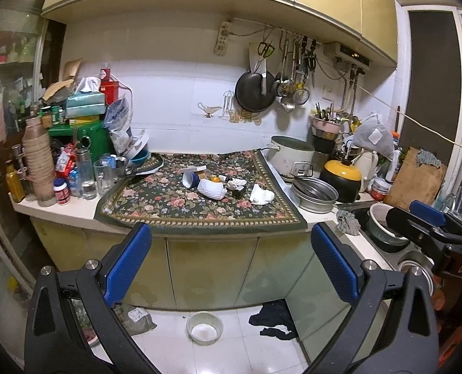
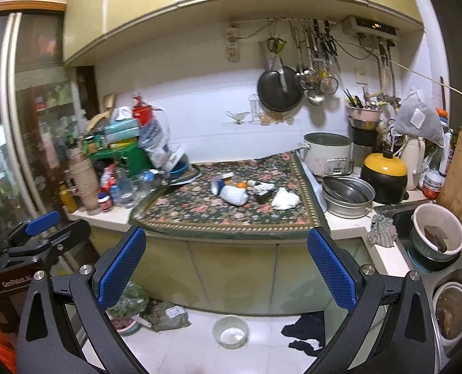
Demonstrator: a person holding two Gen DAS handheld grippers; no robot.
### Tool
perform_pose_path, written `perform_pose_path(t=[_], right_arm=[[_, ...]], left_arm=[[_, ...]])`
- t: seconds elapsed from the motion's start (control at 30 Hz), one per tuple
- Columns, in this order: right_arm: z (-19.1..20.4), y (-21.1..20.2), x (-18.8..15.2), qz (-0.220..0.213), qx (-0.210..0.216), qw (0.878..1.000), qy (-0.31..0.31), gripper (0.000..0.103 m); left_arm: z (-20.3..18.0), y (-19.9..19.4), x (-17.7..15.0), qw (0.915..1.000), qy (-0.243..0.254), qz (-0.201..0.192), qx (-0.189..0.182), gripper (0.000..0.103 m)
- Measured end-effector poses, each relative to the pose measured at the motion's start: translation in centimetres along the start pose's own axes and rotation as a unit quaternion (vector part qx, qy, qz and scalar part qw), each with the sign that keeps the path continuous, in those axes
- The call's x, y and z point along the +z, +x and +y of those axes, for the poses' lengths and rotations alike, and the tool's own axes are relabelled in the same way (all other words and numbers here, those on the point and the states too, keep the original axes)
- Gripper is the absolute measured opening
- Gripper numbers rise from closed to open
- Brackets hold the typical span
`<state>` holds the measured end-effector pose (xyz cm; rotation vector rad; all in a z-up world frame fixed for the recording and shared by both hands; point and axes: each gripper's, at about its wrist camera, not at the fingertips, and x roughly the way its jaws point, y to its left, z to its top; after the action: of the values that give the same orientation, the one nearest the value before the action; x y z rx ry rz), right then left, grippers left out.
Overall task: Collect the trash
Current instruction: 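Reach the left tool to the white foam net while the right tool reaches the tissue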
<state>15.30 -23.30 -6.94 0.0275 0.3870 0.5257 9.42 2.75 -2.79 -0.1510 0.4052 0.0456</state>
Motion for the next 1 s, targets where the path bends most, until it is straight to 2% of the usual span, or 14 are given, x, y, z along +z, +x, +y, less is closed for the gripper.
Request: perform_pose_path(t=[0.23,0.47,0.6,0.8,1.0], right_arm=[[-1.7,7.5,2.3,0.003,-0.043,0.999,0.029,0.103],[-3.1,14.7,4.7,0.017,-0.105,0.993,0.052,0.103],[-4.7,19.4,5.0,0.043,-0.136,0.988,0.065,0.103],[-8.9,27.0,5.1,0.097,-0.137,0.982,0.090,0.103],[-14.5,35.4,4.3,0.169,-0.108,0.972,0.124,0.102]], left_arm=[[3.6,9.5,3.5,0.9999,0.007,0.005,-0.008,0.096],[7.1,21.0,8.2,0.9978,0.020,0.052,-0.035,0.095],[8.2,27.6,9.3,0.9971,0.018,0.070,-0.025,0.095],[9.2,38.2,9.3,0.9924,-0.002,0.123,-0.010,0.095],[9.6,49.2,7.8,0.9813,-0.027,0.185,0.044,0.095]])
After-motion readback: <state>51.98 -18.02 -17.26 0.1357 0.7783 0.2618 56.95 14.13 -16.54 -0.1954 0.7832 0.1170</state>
